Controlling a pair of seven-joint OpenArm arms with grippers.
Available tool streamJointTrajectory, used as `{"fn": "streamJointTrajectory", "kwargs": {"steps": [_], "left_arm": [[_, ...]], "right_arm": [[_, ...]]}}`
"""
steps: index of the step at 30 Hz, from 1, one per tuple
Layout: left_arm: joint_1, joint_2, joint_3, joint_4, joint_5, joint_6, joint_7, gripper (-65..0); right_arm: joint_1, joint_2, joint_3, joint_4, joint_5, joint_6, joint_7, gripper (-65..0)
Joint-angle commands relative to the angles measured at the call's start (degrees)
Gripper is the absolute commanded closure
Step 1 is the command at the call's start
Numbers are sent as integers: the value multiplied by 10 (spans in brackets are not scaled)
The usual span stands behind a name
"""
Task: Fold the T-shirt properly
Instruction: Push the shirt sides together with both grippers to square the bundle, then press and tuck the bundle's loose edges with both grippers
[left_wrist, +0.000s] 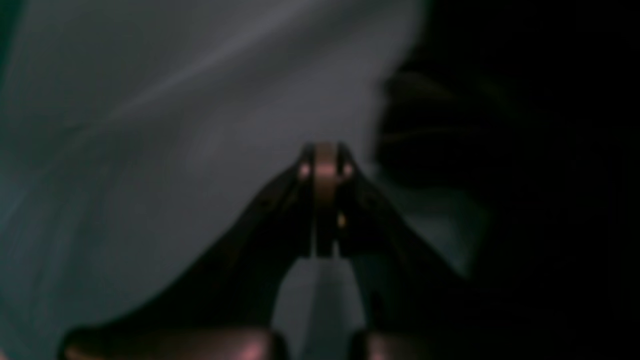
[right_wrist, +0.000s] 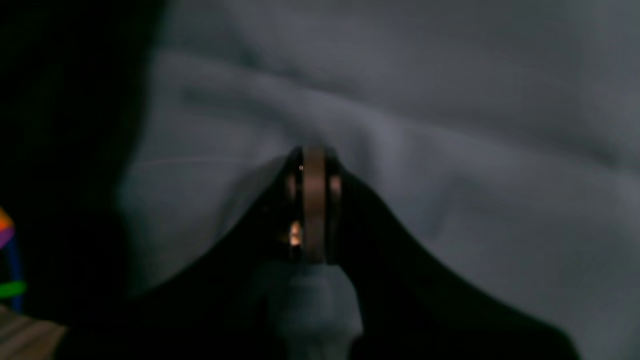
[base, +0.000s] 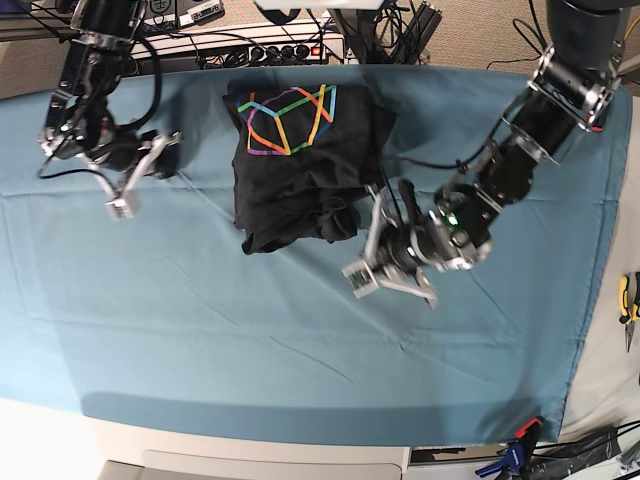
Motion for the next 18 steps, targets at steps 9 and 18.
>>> {"fn": "streamJointTrajectory", "kwargs": {"steps": [9,18], "left_arm": [[11,3,-130,87,-229,-31,85,0],[146,4,-191,110,-339,-77,102,0]], "right_arm": [[12,-4,23,84,184,53,-18,0],[8,-71,-1,126,206,53,-10,0]]}}
